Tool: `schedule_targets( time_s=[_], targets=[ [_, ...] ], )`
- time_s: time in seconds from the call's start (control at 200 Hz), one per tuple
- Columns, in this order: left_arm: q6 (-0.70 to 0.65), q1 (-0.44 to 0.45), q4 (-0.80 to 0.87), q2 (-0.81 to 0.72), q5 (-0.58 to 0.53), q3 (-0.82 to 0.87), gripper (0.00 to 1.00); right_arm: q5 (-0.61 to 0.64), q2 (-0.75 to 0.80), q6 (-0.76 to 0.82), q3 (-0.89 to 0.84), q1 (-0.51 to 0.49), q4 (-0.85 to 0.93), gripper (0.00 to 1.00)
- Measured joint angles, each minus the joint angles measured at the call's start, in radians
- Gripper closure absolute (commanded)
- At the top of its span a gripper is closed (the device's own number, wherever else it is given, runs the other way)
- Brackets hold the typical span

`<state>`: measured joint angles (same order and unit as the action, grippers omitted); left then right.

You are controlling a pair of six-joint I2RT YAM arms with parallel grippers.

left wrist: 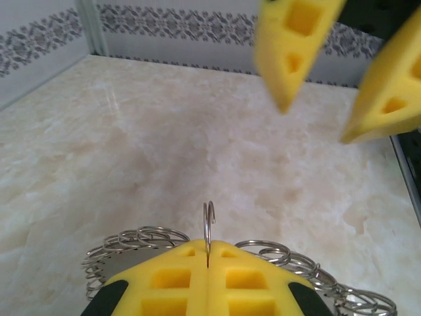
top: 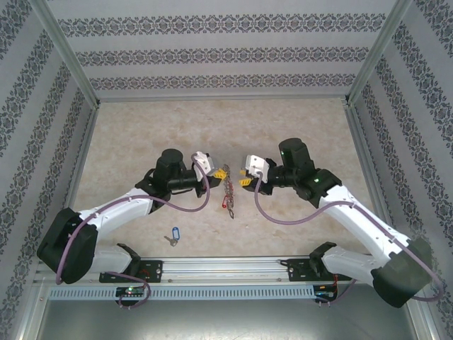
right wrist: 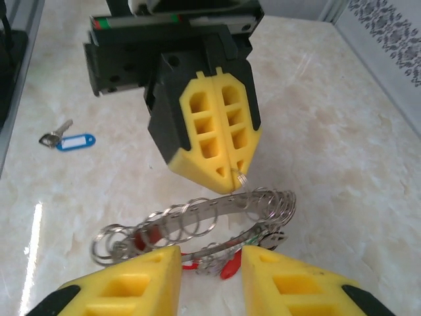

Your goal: Put the keys on the keyring

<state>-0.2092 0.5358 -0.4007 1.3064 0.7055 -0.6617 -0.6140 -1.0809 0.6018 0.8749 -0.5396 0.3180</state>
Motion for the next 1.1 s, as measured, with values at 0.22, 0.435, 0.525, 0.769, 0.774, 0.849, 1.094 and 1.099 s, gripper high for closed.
schedule_targets(
  time_s=[0.22, 0.435, 0.525, 0.769, 0.774, 0.849, 1.094, 1.099],
  targets=[
    [0.166, -0.092, -0.163, 0.000, -0.005, 0.038, 1.00, 0.054, 0.029, -0.214, -0.019, -0.097, -0.053, 0.77],
    [0.271, -0.194, -0.264, 0.026, -0.029, 0.027, 1.00, 0.159, -0.040, -0.406, -0.054, -0.299, -0.163, 0.78],
    [0.286, -0.231, -0.266, 0.040, -0.039, 0.008, 1.00, 0.210, -0.120, -0.442, -0.061, -0.397, -0.202, 0.80],
    [0.294, -0.332, -0.265, 0.041, -0.059, -0.021, 1.00, 0.319, -0.431, -0.473, -0.013, -0.597, -0.315, 0.79],
    [0.294, -0.333, -0.265, 0.041, -0.059, -0.021, 1.00, 0.319, -0.435, -0.473, -0.011, -0.598, -0.315, 0.79],
    [0.293, -0.362, -0.257, 0.035, -0.062, -0.021, 1.00, 0.332, -0.518, -0.483, 0.040, -0.627, -0.330, 0.76],
    [0.293, -0.455, -0.235, -0.035, -0.075, -0.021, 1.00, 0.356, -0.690, -0.501, 0.195, -0.691, -0.357, 0.79],
    [0.293, -0.456, -0.235, -0.037, -0.075, -0.021, 1.00, 0.356, -0.695, -0.501, 0.199, -0.694, -0.358, 0.79]
  ],
)
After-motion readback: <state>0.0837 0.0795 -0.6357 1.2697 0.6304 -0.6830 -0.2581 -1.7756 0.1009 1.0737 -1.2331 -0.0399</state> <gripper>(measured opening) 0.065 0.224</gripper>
